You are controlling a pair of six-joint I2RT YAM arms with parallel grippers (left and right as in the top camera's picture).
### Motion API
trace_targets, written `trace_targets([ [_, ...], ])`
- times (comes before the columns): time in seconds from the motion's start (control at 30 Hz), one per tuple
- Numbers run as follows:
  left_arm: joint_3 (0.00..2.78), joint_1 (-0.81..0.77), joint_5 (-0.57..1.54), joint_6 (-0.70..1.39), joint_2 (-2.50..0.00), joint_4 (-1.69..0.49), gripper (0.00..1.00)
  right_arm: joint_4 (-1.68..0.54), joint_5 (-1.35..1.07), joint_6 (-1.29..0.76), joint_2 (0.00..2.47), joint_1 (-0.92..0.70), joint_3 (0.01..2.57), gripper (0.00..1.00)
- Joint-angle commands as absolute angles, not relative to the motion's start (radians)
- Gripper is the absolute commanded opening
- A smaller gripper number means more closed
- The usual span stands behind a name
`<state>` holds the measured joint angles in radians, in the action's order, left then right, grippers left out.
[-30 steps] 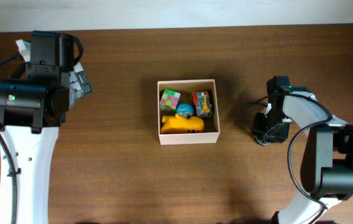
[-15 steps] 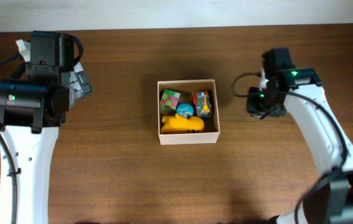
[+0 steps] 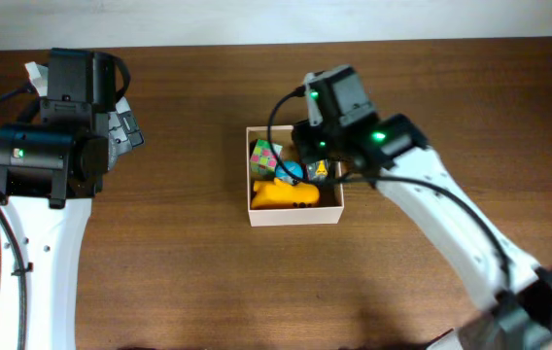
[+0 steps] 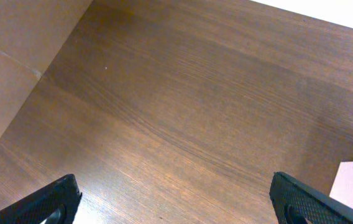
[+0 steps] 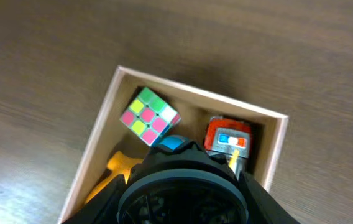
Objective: Pack container
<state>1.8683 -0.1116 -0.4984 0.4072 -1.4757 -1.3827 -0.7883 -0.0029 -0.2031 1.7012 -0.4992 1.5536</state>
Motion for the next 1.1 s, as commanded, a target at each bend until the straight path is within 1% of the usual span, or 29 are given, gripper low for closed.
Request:
trace_targets([
  [0.0, 1.865, -0.109, -0.513, 0.395, -1.477, -1.382, 0.99, -0.759, -0.019, -0.19, 1.845, -0.504, 1.554, 0.43],
  [0.07, 1.865, -0.109, -0.513, 0.395, -1.477, -1.382, 0.99, -0.733, -0.022, -0.179, 1.891, -0.504, 1.554, 0.44],
  [0.13, 1.865, -0.109, -0.513, 0.395, -1.477, -1.382, 0.99, -0.719, -0.022, -0.179, 1.907, -0.504, 1.554, 0.63],
  [0.17, 1.865, -0.109, -0.513, 0.395, -1.477, -1.382, 0.99, -0.719, -0.018, -0.178, 1.905, -0.504, 1.556, 0.7],
  [0.33, 1.865, -0.109, -0.513, 0.395, -1.477, -1.382, 0.99, -0.8, -0.015, -0.165, 1.816, -0.496, 1.663, 0.77],
  [0.37, 1.865, -0.109, -0.513, 0.395, -1.477, -1.382, 0.99, -0.822, -0.014, -0.164, 1.799, -0.496, 1.692, 0.83],
  [0.4, 1.865, -0.109, -0.513, 0.395, -1.477, -1.382, 0.99, -0.862, -0.015, -0.165, 1.774, -0.498, 1.742, 0.95],
  [0.43, 1.865, -0.109, -0.513, 0.395, -1.477, -1.382, 0.99, -0.889, -0.018, -0.165, 1.761, -0.5, 1.771, 0.99],
  [0.63, 1.865, -0.109, -0.513, 0.395, -1.477, -1.382, 0.99, -1.115, -0.065, -0.165, 1.669, -0.52, 1.986, 0.99],
  [0.73, 1.865, -0.109, -0.513, 0.395, -1.477, -1.382, 0.99, -1.16, -0.248, -0.184, 1.623, -0.526, 2.03, 0.99],
  [0.77, 1.865, -0.109, -0.513, 0.395, -1.477, -1.382, 0.99, -1.175, -0.317, -0.159, 1.594, -0.53, 2.033, 0.99],
  [0.83, 1.865, -0.109, -0.513, 0.395, -1.477, -1.382, 0.99, -1.182, -0.299, -0.113, 1.562, -0.522, 2.033, 0.99],
  [0.93, 1.865, -0.109, -0.513, 0.395, -1.477, -1.382, 0.99, -1.159, -0.299, -0.05, 1.502, -0.474, 2.033, 0.99],
  [1.07, 1.865, -0.109, -0.513, 0.395, -1.477, -1.382, 0.99, -1.166, -0.296, -0.044, 1.388, -0.34, 2.033, 0.99],
])
